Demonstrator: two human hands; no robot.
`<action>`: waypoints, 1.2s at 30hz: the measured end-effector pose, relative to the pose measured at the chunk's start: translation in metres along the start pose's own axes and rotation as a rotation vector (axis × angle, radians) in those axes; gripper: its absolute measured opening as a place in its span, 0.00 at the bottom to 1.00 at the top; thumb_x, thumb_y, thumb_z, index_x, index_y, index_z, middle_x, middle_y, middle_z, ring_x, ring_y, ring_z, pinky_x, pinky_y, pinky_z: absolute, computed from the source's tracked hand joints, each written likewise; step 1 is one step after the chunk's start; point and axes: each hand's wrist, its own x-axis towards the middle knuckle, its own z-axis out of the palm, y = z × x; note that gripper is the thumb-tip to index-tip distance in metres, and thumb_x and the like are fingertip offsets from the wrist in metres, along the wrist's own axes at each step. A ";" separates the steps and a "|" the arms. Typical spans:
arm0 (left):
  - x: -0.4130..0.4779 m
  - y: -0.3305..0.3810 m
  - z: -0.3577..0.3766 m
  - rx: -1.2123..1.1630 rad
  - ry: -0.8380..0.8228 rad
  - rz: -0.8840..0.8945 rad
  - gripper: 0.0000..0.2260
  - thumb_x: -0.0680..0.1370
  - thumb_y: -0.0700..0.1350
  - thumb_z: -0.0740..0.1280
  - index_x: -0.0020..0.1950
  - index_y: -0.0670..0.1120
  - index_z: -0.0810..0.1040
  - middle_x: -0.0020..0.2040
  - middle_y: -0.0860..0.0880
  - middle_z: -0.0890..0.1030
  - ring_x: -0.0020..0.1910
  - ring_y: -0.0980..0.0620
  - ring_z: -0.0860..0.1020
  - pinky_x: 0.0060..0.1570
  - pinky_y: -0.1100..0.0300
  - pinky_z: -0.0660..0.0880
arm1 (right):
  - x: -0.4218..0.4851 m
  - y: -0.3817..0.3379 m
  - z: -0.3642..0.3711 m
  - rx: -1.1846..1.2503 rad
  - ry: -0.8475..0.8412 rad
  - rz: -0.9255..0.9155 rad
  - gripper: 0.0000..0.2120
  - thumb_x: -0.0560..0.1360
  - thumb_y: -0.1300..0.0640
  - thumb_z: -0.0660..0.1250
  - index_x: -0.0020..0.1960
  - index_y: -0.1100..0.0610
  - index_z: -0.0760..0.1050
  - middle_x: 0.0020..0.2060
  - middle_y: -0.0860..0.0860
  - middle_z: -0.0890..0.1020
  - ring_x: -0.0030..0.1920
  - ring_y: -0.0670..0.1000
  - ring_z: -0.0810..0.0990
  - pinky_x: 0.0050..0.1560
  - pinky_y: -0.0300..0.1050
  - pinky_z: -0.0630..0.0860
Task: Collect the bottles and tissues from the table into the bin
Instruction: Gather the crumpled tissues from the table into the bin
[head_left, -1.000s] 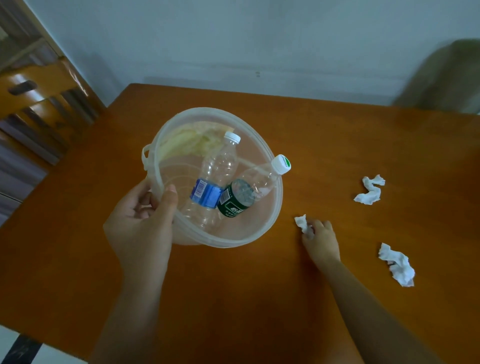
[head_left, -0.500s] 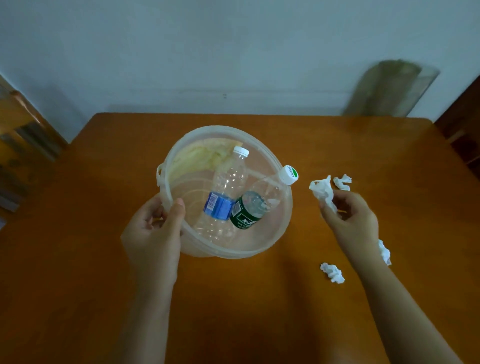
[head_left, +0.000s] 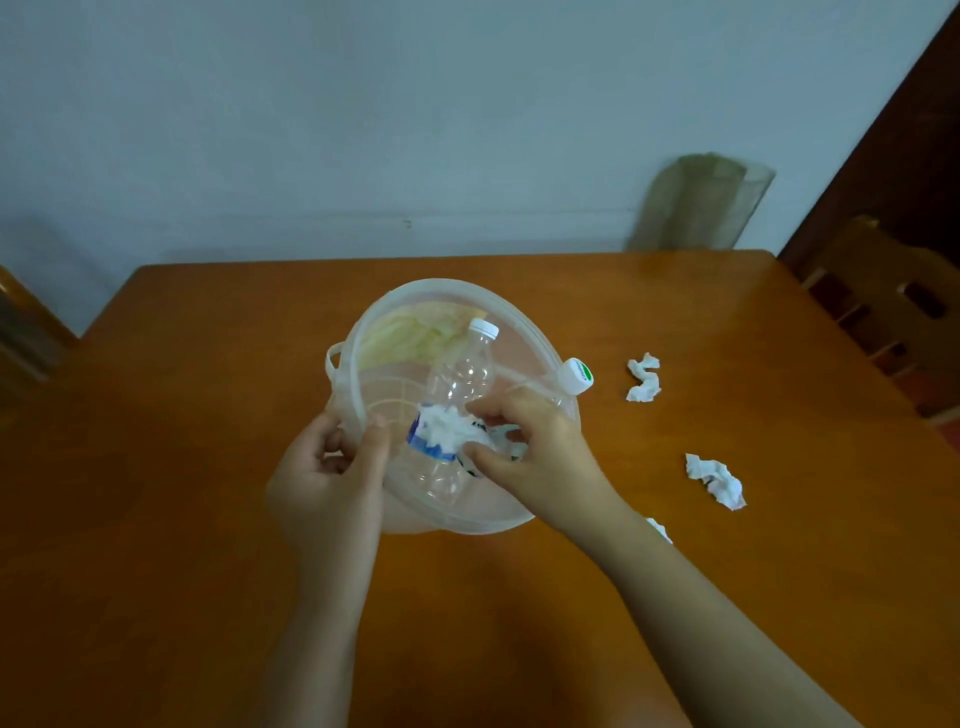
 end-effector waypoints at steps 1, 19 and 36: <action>0.001 -0.001 -0.001 -0.003 0.000 0.000 0.08 0.70 0.50 0.72 0.36 0.65 0.78 0.32 0.49 0.79 0.30 0.46 0.78 0.30 0.43 0.78 | 0.000 0.001 0.002 -0.008 -0.008 0.002 0.14 0.70 0.58 0.69 0.55 0.54 0.76 0.50 0.49 0.78 0.50 0.44 0.75 0.51 0.32 0.71; -0.002 0.002 0.032 0.016 -0.038 0.054 0.04 0.69 0.55 0.68 0.36 0.66 0.76 0.34 0.62 0.80 0.29 0.61 0.79 0.24 0.66 0.75 | -0.056 0.155 -0.059 -0.173 0.250 0.387 0.15 0.71 0.54 0.69 0.56 0.52 0.75 0.51 0.47 0.78 0.51 0.43 0.74 0.45 0.34 0.68; -0.024 0.012 0.095 0.015 0.064 0.019 0.07 0.69 0.51 0.70 0.40 0.65 0.80 0.35 0.64 0.81 0.32 0.61 0.80 0.28 0.65 0.77 | -0.088 0.270 -0.039 -0.279 -0.055 0.468 0.19 0.72 0.56 0.67 0.62 0.53 0.72 0.59 0.53 0.71 0.61 0.53 0.69 0.54 0.43 0.71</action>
